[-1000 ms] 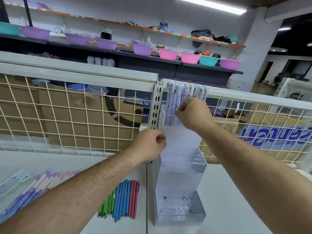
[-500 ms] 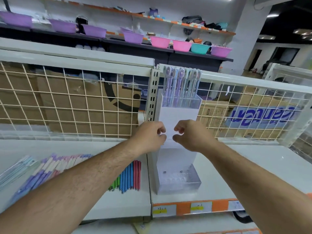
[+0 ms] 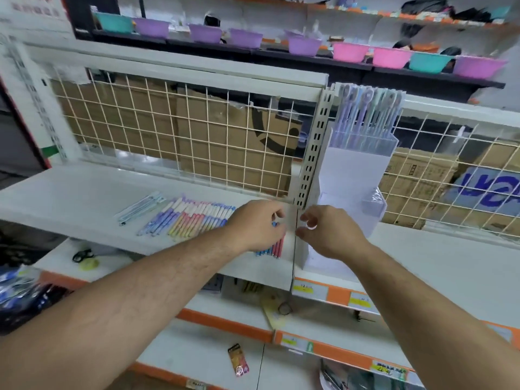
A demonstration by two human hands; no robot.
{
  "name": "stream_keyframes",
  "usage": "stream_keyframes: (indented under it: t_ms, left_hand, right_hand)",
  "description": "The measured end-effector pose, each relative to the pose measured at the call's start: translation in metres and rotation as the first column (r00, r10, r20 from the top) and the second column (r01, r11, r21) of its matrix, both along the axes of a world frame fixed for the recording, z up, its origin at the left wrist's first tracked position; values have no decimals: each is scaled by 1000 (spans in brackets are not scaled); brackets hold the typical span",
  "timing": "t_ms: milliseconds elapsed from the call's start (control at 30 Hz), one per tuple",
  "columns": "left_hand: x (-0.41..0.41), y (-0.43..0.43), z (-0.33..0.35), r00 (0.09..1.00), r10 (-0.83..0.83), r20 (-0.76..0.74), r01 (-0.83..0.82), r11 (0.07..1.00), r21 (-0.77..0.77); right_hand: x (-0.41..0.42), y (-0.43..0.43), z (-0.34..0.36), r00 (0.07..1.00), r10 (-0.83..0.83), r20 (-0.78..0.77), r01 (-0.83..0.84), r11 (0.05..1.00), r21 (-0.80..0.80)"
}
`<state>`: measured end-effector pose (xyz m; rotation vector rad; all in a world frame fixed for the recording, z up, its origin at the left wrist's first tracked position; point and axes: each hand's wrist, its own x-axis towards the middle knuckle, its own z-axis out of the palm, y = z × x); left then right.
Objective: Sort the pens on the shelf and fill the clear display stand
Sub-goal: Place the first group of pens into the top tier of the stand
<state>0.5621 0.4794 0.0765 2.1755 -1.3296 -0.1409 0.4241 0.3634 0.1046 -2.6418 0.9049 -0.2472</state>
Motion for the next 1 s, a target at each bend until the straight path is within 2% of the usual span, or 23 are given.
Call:
stream_keyframes:
  t_ms: [367, 733, 900, 1000]
  left_hand:
    - [62, 73, -24, 997, 62, -46, -61, 998, 21]
    - [238, 152, -53, 997, 78, -11, -77, 990, 118]
    - [314, 173, -71, 992, 126, 30, -130, 956, 264]
    - [346, 178, -84, 988, 154, 20, -154, 944, 293]
  right_hand:
    - [71, 63, -20, 995, 88, -38, -87, 996, 24]
    - [248, 152, -47, 995, 97, -34, -94, 992, 87]
    - [304, 172, -60, 998, 49, -39, -43, 988, 149]
    - [326, 174, -63, 997, 44, -62, -35, 988, 148]
